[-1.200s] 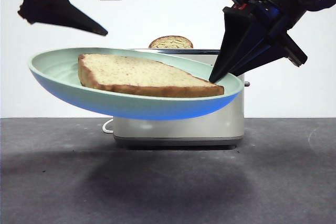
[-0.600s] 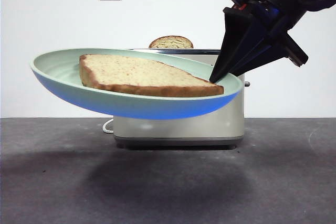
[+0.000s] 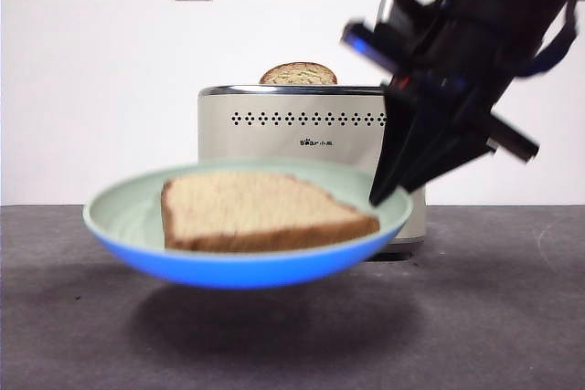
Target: Take the bread from the toaster,put the bread on the plate,put the plate on the table
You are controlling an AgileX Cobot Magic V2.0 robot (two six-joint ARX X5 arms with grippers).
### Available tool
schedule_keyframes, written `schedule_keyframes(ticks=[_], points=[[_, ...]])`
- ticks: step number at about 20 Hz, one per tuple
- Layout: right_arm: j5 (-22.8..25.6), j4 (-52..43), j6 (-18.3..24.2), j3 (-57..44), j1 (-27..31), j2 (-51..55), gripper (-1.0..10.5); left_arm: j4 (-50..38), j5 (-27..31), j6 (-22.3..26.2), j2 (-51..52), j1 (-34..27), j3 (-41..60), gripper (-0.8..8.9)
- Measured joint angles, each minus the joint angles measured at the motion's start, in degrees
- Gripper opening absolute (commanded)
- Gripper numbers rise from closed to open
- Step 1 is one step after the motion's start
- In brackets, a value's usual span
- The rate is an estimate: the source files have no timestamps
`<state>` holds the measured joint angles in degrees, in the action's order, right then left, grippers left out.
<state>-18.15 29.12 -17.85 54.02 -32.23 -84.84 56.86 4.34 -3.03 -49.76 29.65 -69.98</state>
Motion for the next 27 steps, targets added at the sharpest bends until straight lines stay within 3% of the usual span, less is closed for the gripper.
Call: schedule_keyframes(ticks=[18, 20, 23, 27], points=[[-0.5, -5.1, -1.9, 0.5, 4.9, -12.9, -0.1, 0.7, -0.3, 1.1, 0.0, 0.0, 0.0, -0.08], [-0.7, -5.2, -1.9, 0.6, 4.9, -13.0, 0.6, 0.8, -0.3, 1.1, 0.0, 0.0, 0.0, -0.08], [0.3, -5.2, -1.0, 0.6, 4.8, -13.0, 3.5, 0.9, -0.3, 1.1, 0.0, 0.0, 0.0, -0.08], [0.4, -3.4, 0.5, 0.3, 4.8, -7.2, 3.8, 0.9, -0.3, 1.1, 0.0, 0.0, 0.0, -0.08]])
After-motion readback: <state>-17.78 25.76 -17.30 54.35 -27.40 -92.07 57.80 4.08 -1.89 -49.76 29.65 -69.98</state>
